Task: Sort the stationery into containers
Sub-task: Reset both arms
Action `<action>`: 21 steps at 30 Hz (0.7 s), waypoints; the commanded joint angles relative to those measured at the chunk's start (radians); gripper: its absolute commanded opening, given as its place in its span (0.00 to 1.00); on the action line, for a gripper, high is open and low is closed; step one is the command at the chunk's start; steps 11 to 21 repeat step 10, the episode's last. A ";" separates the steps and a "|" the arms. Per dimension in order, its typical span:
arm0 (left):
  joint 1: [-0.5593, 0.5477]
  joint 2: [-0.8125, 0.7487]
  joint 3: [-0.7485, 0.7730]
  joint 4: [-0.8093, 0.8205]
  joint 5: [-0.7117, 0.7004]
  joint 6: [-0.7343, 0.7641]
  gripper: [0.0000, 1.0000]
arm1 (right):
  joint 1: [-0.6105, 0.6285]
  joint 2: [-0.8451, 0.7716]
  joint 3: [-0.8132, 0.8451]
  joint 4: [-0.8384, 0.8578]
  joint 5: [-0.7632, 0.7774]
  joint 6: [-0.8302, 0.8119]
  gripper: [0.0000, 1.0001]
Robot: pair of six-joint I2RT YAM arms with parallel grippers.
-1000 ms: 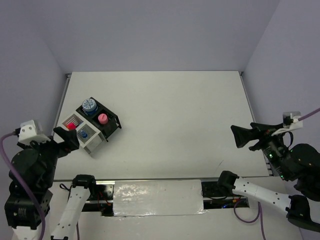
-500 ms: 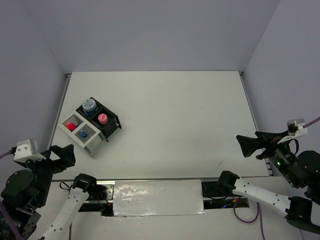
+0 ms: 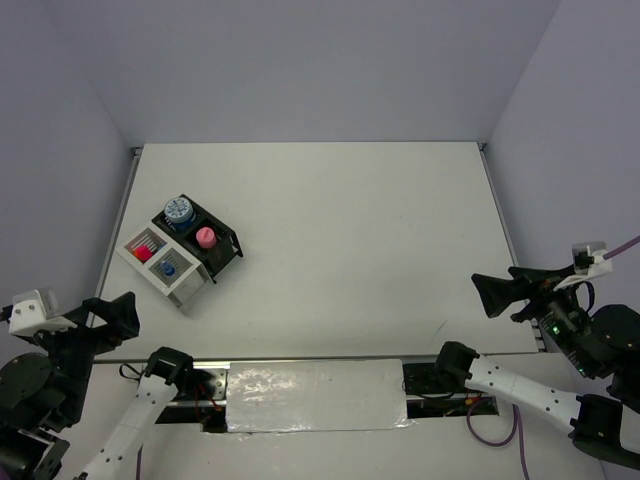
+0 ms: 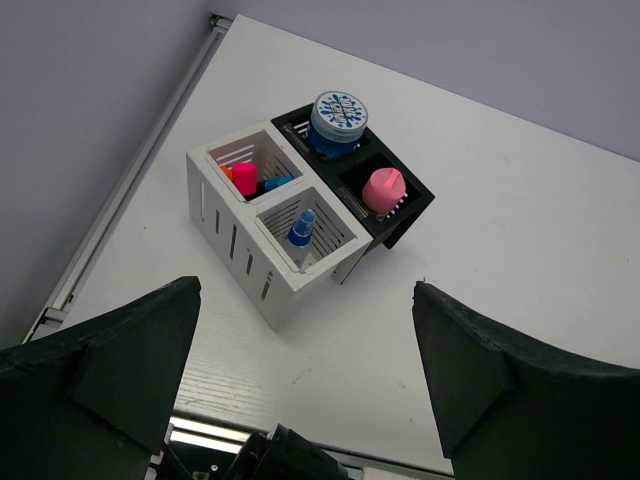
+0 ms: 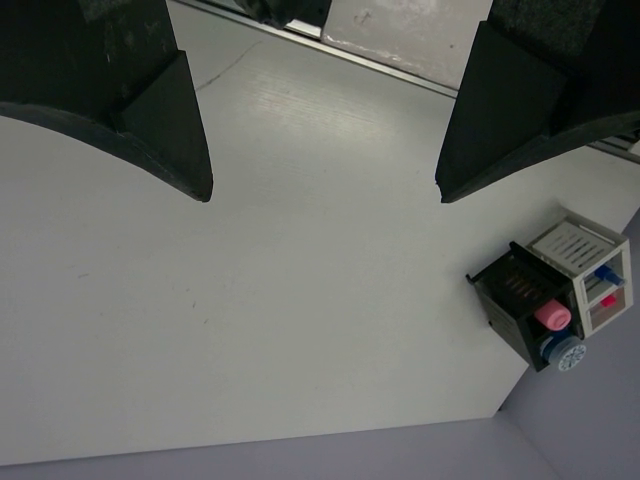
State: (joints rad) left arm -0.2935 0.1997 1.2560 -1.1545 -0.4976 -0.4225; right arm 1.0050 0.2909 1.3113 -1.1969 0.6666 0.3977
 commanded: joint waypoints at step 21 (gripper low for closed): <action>-0.012 0.049 0.002 0.052 -0.012 0.039 0.99 | -0.002 -0.012 -0.024 -0.020 0.051 0.020 1.00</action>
